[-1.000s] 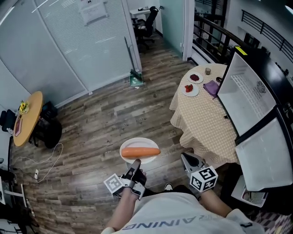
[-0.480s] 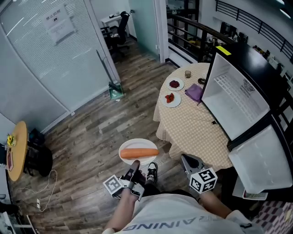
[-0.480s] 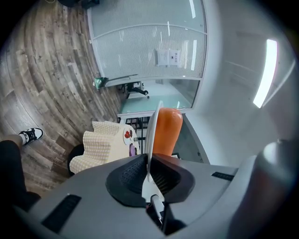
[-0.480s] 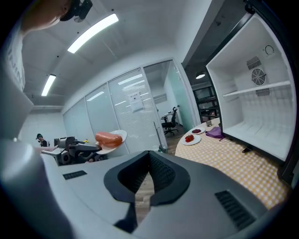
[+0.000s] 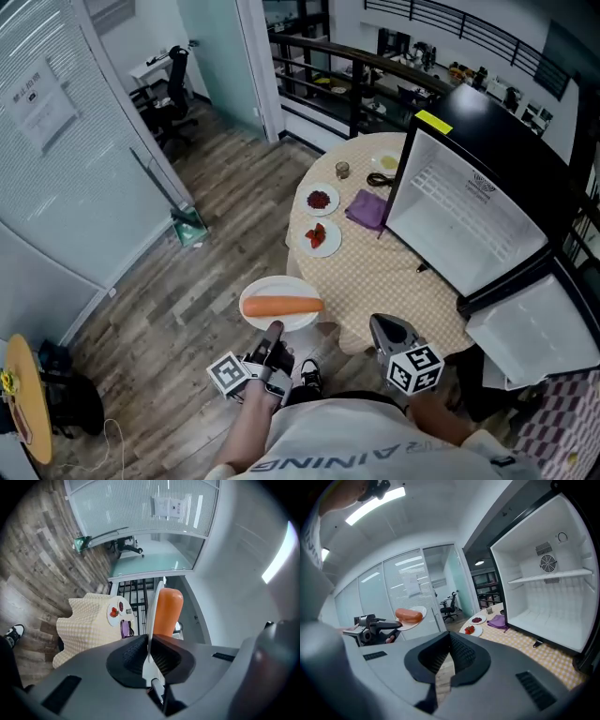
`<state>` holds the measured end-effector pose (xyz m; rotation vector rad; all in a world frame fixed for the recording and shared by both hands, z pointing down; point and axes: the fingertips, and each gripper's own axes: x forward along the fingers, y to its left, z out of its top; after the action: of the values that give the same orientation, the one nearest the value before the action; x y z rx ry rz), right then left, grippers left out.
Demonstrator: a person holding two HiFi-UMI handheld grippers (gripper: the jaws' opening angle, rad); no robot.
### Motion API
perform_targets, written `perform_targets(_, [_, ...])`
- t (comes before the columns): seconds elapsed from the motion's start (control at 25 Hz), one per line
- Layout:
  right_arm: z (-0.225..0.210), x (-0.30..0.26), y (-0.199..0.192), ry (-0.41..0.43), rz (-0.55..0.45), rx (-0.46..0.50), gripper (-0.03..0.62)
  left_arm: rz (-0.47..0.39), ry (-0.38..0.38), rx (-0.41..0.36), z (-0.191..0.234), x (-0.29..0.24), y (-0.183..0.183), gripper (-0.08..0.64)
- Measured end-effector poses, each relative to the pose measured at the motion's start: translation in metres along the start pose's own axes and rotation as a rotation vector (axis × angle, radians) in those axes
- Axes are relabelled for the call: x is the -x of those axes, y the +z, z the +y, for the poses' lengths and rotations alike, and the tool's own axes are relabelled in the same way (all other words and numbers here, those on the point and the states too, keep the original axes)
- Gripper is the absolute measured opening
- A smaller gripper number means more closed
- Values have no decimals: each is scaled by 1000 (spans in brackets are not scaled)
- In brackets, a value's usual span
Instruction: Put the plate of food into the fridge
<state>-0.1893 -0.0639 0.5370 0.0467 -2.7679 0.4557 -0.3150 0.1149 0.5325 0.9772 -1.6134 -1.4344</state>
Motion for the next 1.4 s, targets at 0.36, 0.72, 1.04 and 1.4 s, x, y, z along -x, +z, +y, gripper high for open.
perform_targets(0.36, [-19,-27,23,-186,-58,-48,20,236,-14,9,7,-75,18,28])
perform_targets(0.72, [-66,29,14,-424,-113,-132,20,478,-28,19,8,-142,-37,28])
perform_targets(1.04, [-110,87,7,-537,-193,-188,20,672,-76,-36,-15,-198,-133,26])
perform_targets(1.4, [-144,127,-15,-604,-178,-214,20,771,-11,-35,8,-247,-203,26])
